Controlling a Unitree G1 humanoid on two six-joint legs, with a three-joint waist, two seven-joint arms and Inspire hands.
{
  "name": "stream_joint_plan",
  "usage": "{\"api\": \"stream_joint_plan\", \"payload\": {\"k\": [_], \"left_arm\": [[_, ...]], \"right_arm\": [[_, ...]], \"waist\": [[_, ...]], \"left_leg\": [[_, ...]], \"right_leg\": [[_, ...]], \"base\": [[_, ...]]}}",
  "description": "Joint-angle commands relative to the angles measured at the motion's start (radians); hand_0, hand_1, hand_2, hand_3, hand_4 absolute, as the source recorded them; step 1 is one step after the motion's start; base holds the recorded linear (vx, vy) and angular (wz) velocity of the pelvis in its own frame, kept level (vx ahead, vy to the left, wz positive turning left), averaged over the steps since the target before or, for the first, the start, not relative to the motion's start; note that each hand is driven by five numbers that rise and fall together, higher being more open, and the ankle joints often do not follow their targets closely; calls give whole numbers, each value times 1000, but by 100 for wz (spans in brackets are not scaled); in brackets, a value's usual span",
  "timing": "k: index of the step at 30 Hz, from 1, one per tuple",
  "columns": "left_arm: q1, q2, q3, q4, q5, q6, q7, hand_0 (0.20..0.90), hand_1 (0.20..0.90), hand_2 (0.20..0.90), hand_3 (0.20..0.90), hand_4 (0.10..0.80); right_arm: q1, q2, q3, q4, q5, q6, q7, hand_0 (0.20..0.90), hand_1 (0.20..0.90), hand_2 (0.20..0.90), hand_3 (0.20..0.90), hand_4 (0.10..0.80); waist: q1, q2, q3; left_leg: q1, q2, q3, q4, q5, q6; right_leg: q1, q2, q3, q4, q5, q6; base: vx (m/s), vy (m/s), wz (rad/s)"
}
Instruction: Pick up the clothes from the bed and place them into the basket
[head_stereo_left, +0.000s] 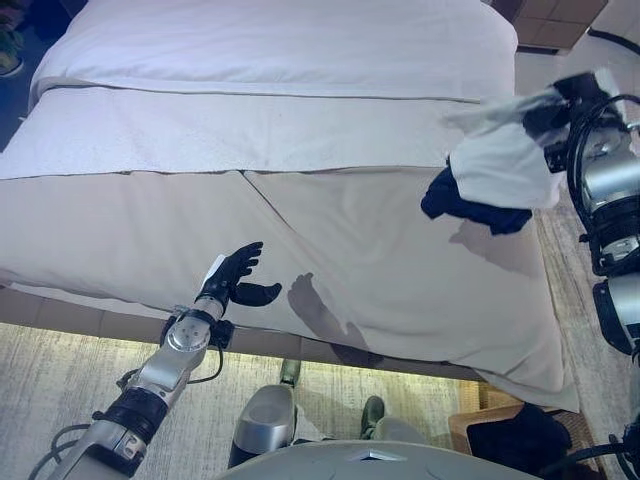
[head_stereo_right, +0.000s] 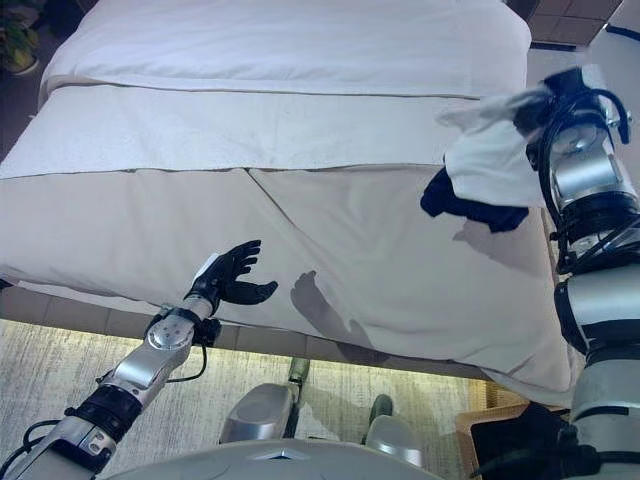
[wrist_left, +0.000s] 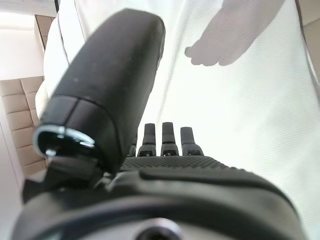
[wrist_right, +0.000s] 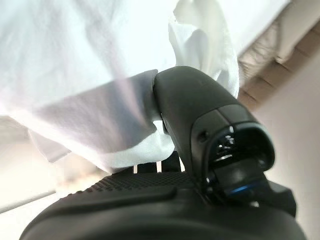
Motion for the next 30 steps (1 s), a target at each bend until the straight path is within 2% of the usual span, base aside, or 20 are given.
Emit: {"api": "stream_joint_plan", "payload": {"k": [1,5,16,25,30], "left_arm": [[32,-13,8,-3,31,-73,-9,900,900,900,900,800],[41,-17,15,-4,39,-77,-15,900,900,900,900,800],[63,-12,25,-12,50,-75,-37,900,900,900,900,800],[73,-8,23,1,57,-87,-41,900,900,900,900,800],[76,-12,30,14,59,-90,-41,900,900,900,900,800]], "right_arm": [[-35,-35,15,-42,52,-143,27,300,300,300,200,100],[-23,-15,35,-50,37,-200,95,300,300,300,200,100],[-21,88,62,-85,193,-239,226,300,300,300,200,100],[-23,144,35,-198,377,-278,188,300,300,300,200,100],[17,143,-5,-184,356,-232,129,300,300,300,200,100]], "waist": [[21,2,-157],[31,2,-157],[69,-4,-158],[80,-7,-156],[72,-7,-166]], "left_leg": [[8,0,8,68,-148,-2],[9,-1,-4,59,-142,-3],[7,-2,-37,52,-130,-7],[8,-2,-53,47,-125,-11],[13,-3,-47,40,-125,-9]], "right_leg": [[-112,11,-13,82,41,-46],[-109,11,-21,77,41,-47],[-94,8,-46,70,40,-51],[-86,8,-56,63,43,-51],[-86,9,-50,60,45,-47]], "base": [[18,-10,7],[16,-3,4],[33,1,7],[4,0,3],[18,-6,3]]}}
